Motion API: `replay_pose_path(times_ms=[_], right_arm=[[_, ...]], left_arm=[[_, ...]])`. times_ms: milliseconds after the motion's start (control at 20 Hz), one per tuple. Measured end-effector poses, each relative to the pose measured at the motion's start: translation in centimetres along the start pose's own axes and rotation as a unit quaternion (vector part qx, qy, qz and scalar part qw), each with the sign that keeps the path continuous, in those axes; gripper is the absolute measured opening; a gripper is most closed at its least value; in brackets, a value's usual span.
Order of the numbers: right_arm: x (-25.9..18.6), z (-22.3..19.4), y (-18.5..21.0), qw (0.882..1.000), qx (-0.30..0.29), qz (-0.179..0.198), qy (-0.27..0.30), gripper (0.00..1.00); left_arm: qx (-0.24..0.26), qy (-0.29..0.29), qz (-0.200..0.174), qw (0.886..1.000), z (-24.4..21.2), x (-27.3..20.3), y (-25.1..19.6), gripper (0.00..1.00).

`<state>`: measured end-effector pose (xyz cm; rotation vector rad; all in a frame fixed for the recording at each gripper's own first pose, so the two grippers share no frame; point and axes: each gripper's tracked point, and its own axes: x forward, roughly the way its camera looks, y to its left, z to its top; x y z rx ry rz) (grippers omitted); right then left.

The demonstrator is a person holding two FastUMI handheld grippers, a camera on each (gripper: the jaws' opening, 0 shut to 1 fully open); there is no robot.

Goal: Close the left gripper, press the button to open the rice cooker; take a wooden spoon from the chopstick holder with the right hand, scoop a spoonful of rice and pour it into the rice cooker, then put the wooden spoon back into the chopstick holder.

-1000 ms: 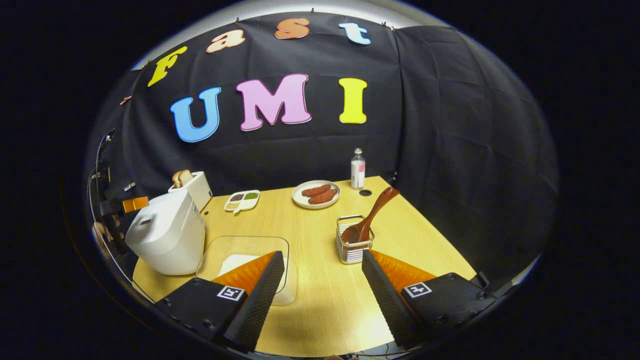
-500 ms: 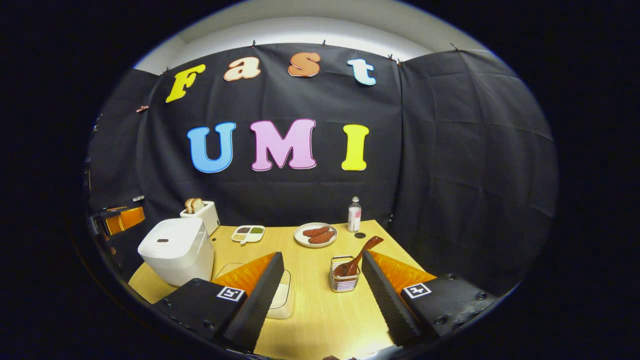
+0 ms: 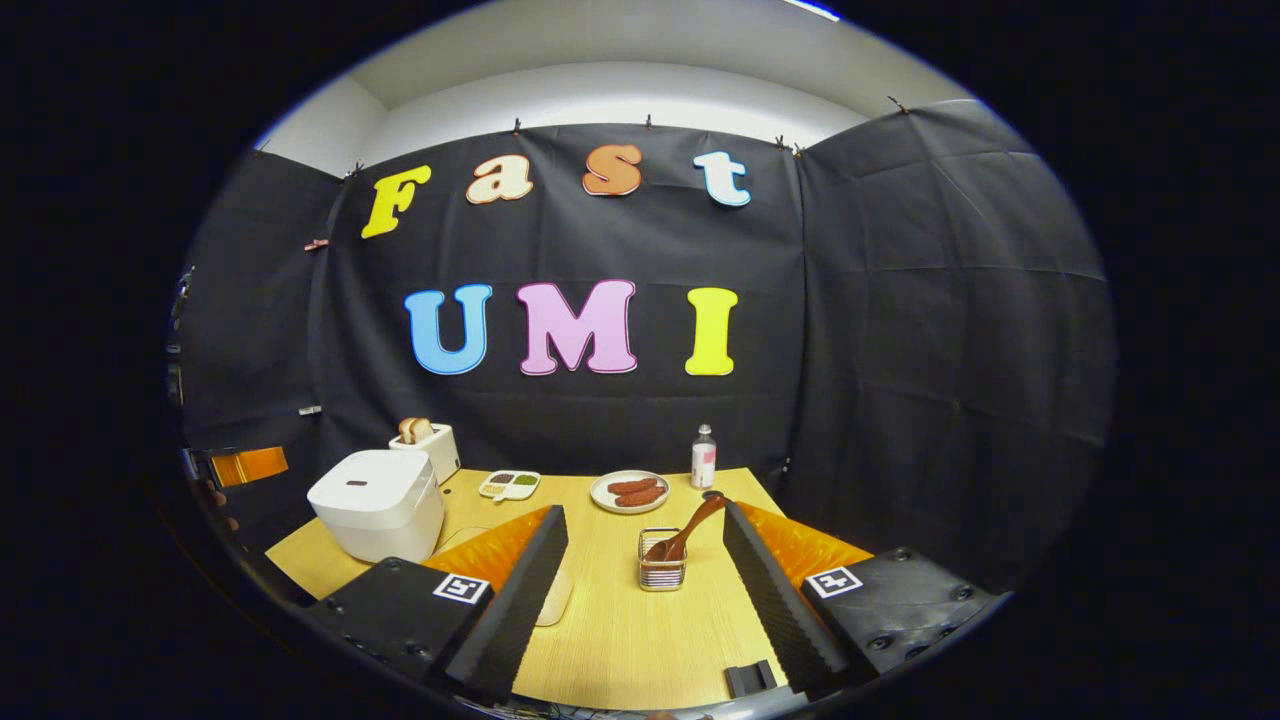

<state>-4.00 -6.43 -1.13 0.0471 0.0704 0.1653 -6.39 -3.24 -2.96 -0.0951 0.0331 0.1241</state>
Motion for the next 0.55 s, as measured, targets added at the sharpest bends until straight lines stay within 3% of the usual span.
replay_pose_path(times_ms=[150,550], right_arm=[[-0.6,1.3,-0.2,1.000,0.021,0.002,-0.012,0.99],[-0.4,1.3,0.7,1.000,0.005,-0.007,-0.011,0.99]], left_arm=[[0.014,-0.015,-0.004,1.000,1.4,-1.1,-0.8,0.95],[0.024,-0.021,-0.009,0.999,2.0,-0.8,-0.3,0.95]])
